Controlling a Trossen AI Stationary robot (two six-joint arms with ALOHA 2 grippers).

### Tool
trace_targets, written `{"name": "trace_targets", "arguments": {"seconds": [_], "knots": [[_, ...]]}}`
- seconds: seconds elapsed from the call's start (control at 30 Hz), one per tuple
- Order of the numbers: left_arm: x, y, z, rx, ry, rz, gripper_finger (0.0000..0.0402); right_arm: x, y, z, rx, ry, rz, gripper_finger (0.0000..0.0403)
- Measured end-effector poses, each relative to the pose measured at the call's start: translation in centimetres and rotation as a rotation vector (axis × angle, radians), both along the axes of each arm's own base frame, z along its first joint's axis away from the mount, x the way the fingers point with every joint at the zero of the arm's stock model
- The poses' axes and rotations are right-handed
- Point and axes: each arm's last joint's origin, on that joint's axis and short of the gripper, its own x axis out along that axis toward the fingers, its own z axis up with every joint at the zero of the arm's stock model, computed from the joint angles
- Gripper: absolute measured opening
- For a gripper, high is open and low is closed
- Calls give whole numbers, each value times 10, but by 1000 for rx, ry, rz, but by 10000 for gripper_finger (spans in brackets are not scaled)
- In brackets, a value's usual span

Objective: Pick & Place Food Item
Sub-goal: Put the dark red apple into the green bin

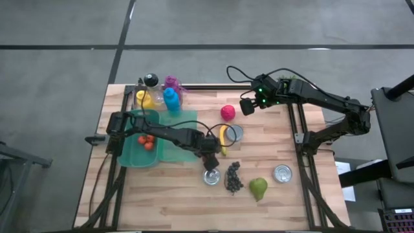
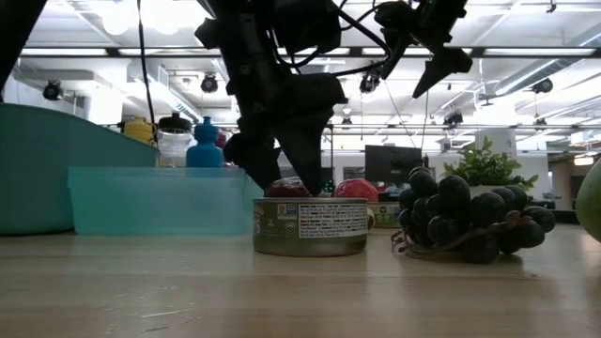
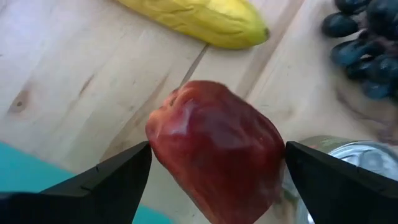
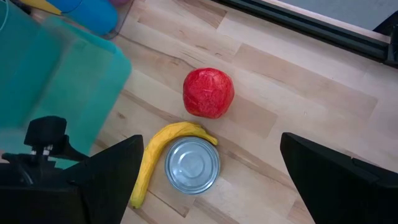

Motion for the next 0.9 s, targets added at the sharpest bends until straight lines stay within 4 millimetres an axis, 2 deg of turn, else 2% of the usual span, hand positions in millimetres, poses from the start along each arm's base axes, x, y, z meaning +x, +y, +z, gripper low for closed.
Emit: {"name": "trace_targets", "arguments": {"seconds": [0.2, 0.67, 0.9], "knots": [[-4, 6, -1, 56, 42, 27, 372, 0, 0, 0, 0, -1, 0, 378], [-3, 10, -1, 65, 30, 55, 372, 0, 0, 0, 0, 0, 0, 378], [1, 5, 5, 114, 13, -54, 372, 0, 0, 0, 0, 0, 0, 378]]}}
